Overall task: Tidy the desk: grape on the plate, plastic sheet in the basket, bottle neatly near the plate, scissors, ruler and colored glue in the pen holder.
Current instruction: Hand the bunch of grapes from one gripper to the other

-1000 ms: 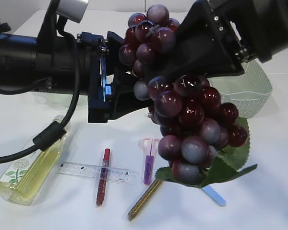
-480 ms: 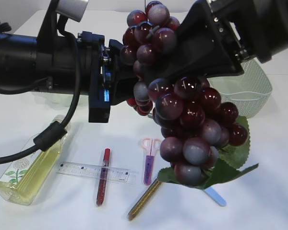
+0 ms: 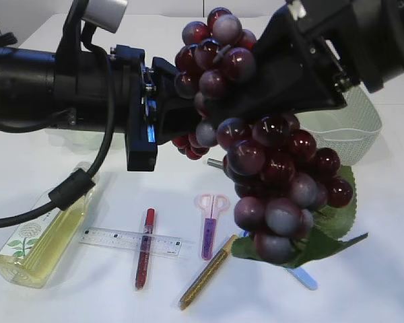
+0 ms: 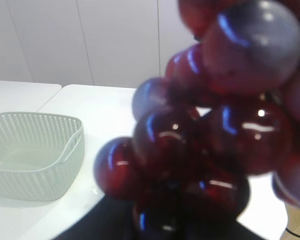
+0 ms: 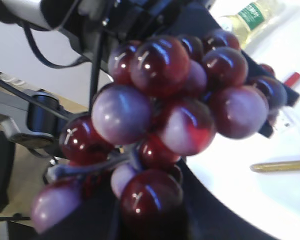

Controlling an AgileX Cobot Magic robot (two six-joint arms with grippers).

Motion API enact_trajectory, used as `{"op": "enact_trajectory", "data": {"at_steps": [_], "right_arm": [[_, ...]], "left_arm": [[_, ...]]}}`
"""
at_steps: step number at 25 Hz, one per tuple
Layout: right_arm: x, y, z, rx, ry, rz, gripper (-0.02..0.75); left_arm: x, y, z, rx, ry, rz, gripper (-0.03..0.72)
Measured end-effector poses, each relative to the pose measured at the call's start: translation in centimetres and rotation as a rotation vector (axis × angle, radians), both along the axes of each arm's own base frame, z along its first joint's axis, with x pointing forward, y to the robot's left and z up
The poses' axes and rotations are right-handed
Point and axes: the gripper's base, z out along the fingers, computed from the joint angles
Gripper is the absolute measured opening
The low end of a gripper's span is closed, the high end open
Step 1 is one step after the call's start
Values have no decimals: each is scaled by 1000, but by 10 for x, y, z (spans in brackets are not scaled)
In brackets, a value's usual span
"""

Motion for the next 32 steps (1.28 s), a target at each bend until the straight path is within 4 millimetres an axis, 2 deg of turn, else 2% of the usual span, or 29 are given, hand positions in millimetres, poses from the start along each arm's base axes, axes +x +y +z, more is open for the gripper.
{"op": "enact_trajectory", "data": {"at_steps": [2,8,15,20,27,32], "right_arm": [[1,-2,-2,-32,-13,-3,204],[4,-7,-8,-116,-36,-21,373],[7,-15,-14,-226,-49,-65,433],[11,-24,-20,-342,-59,-123,544],[15,-34,-25,-455,-61,-198,566],[20,-51,-30,-629,-64,-312,564]], "left_arm": [[2,1,-1,6,-1,14,98],[8,8,0,6,-1,42,96],[9,9,3,-4,-8,41,95],[10,10,5,-5,-16,46,95],[10,10,4,4,-20,52,95],[12,12,5,20,-28,85,95]]}}
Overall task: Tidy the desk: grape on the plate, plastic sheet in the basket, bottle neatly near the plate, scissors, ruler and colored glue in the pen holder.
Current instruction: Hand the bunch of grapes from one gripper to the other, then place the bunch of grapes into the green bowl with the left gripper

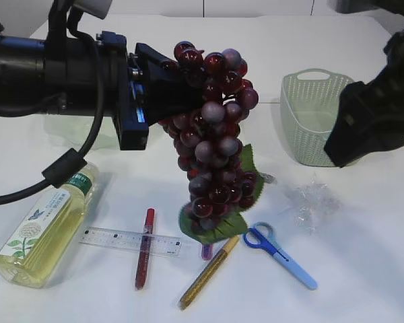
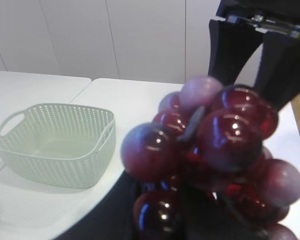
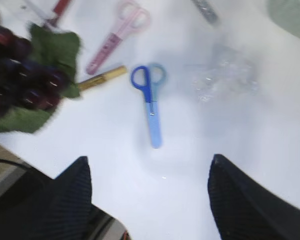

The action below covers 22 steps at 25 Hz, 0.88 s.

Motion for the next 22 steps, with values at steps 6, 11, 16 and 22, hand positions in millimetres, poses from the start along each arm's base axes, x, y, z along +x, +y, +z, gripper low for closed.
{"op": "enact_trajectory", "data": {"at_steps": [6,11,16,22], "right_arm": [[6,-20,-1,-200,-55,-108,561],[9,-29,1,-246,-82,-192,548],[16,-44,-1,-238,-82,-277,545],[19,-66,-23,-206,-15,-341,536]], "left_arm": [[1,5,6,9,13,74,94],[6,11,8,31,31,177,92],[19,18,17,23,78,346,92],[39,29,40,10,35,541,92]]}}
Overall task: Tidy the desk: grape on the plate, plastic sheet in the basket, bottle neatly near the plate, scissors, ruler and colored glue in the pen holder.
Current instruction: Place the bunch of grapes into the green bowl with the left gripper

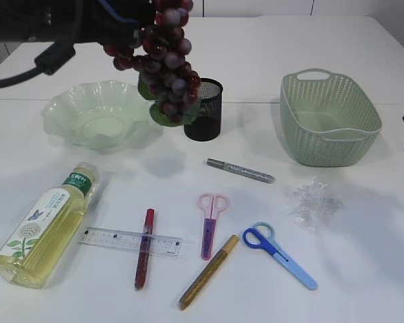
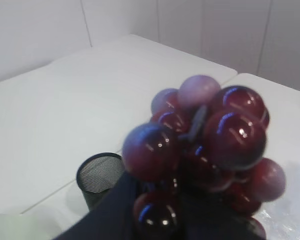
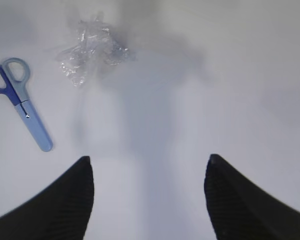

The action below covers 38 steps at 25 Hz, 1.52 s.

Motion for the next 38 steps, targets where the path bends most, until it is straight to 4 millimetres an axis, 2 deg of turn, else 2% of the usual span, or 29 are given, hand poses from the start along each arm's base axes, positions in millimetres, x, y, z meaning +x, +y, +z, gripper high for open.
{"op": "enact_trajectory", "data": {"at_steps": [6,13,16,21,30,34,38], "right_arm": [[0,1,-5,60,17,32,533],[0,2,-5,65,16,49,532],[0,2,-5,61,17,66,532],[0,3,-5,67,19,76,532],[0,4,-5,79,22,83,532],[0,4,-5,79,22,84,532],[0,4,-5,81,23,85,532]], "left_arm": [[27,32,14,-17,-35,136,92],[74,76,18,-19,-54,305,92],[97,87,12,-9,-47,364,92],[134,92,-14,6,-7,397,92],[196,107,-75,35,66,459,92],[207,111,-103,53,111,480,93],[210,111,-120,64,142,480,132]]}}
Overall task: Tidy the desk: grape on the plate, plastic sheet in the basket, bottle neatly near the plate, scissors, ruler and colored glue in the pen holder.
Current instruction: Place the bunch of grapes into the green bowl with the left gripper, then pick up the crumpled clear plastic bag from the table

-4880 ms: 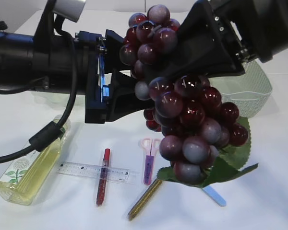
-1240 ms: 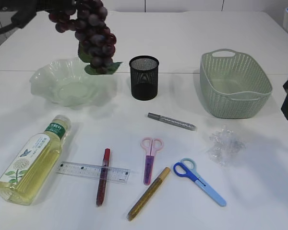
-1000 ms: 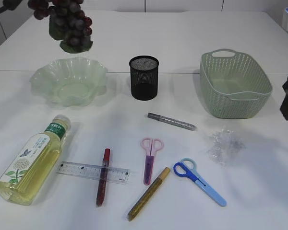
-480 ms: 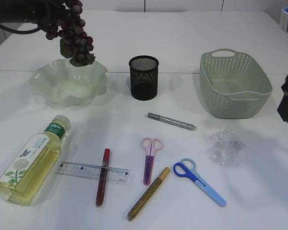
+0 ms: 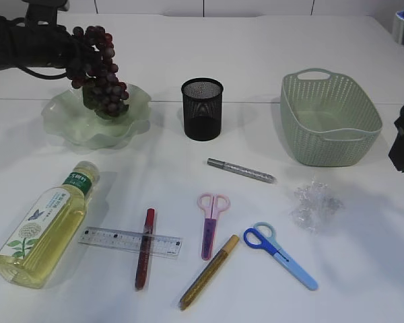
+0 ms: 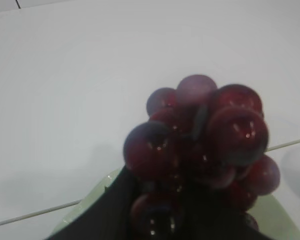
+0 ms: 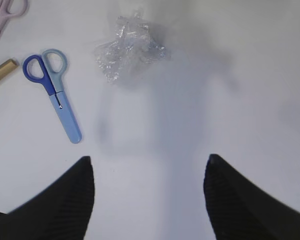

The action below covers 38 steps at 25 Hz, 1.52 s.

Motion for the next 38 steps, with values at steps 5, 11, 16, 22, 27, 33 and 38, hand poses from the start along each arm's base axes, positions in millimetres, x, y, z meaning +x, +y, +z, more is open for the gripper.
{"op": "enact_trajectory", "data": {"at_steps": [5,11,16,22,27,33,38], "right_arm": [[0,0,0,0,0,1,532],[0,0,0,-1,0,2,531],[0,0,0,-1,0,2,531],[0,0,0,-1,0,2,531],[0,0,0,-1,0,2,531],[-1,0,0,-3,8,4,531],[-1,0,0,-5,12,4,531]], "left_arm": [[1,2,-3,8,9,19,331],[1,2,-3,9,9,28,494],[-1,-4,6,22,-3,41,502],[-11,-17,38,42,-52,77,495],[-18,-37,50,35,-75,44,490],[-21,-53,54,-19,-100,-83,489],[-25,-53,60,-157,-122,-298,459]]}}
